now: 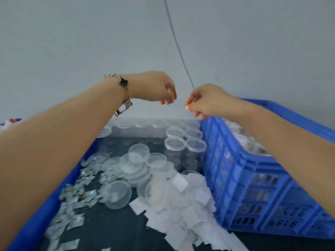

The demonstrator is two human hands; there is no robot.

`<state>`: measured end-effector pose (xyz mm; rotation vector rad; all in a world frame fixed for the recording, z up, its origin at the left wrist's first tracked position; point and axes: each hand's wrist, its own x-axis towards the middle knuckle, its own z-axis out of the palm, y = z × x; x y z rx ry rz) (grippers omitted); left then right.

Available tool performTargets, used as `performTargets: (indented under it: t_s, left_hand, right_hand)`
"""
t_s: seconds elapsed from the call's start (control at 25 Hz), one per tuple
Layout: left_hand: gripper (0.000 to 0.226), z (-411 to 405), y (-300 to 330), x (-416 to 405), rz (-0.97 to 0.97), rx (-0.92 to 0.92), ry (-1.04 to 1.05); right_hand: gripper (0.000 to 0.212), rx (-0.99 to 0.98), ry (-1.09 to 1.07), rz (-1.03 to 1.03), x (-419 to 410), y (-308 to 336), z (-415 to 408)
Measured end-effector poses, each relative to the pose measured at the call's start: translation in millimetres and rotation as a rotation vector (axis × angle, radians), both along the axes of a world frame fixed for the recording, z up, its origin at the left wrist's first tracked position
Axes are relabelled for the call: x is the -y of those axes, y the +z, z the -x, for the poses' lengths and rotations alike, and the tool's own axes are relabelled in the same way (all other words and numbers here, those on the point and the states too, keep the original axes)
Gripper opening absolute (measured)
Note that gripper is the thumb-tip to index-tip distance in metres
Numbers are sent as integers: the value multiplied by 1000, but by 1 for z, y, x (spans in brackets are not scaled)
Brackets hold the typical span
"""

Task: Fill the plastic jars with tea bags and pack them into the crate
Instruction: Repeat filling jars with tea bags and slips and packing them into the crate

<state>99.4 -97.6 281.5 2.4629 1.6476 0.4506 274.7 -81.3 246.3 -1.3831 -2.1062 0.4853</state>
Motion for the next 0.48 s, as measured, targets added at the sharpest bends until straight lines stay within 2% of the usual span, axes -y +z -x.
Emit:
performTargets:
  t_s: [0.16,0.24,0.36,0.48]
  left_hand:
    - [22,72,-60,-10,74,29,157]
    - [25,101,-96,-22,112,81,244]
    - [20,137,-146,-43,156,172,398]
    - [15,170,-187,-60,220,227,546]
  right_hand:
    - [16,210,9,-21,-26,-47,66]
    - [18,263,22,44,-45,-76,93]
    - [19,218,30,242,-81,-114,125]
    - [25,190,40,277,-114,-146,162]
